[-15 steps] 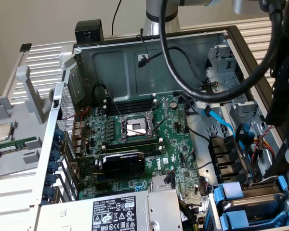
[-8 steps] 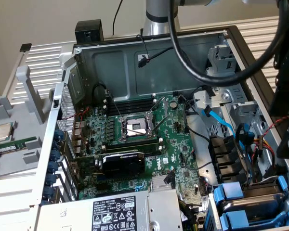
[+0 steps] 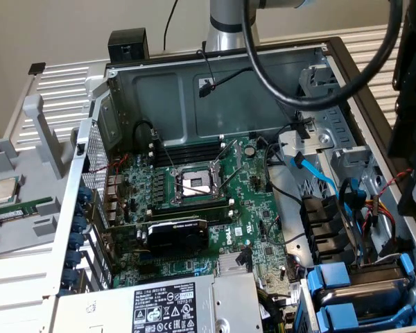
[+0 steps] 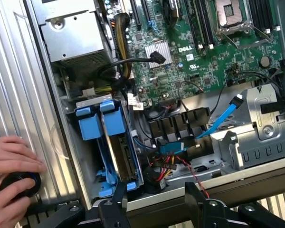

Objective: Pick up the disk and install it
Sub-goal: 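Insert the first disk wire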

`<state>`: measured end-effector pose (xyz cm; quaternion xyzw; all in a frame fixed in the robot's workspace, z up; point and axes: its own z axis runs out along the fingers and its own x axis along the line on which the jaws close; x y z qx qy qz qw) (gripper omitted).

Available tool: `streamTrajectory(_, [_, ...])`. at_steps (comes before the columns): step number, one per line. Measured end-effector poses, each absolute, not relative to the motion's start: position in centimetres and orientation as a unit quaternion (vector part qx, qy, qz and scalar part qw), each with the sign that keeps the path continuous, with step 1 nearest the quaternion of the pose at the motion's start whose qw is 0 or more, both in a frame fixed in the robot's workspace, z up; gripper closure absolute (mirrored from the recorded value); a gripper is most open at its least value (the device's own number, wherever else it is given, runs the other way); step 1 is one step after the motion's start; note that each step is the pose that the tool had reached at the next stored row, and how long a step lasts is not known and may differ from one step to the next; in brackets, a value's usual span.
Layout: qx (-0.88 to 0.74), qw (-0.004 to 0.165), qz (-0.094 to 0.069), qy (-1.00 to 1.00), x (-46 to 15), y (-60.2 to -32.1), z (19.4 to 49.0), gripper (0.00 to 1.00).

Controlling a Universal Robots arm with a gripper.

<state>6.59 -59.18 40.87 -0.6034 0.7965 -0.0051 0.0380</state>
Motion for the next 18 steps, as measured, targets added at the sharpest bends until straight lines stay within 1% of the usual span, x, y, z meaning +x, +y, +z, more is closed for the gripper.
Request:
streamTrajectory(5, [-0.595,0.038,-0.006,0.803,6.5,-59.0,40.0,0.4])
streamTrajectory(18, [-0.59,0.038,-0.006,0.806,6.3,-57.5,37.6,0.4])
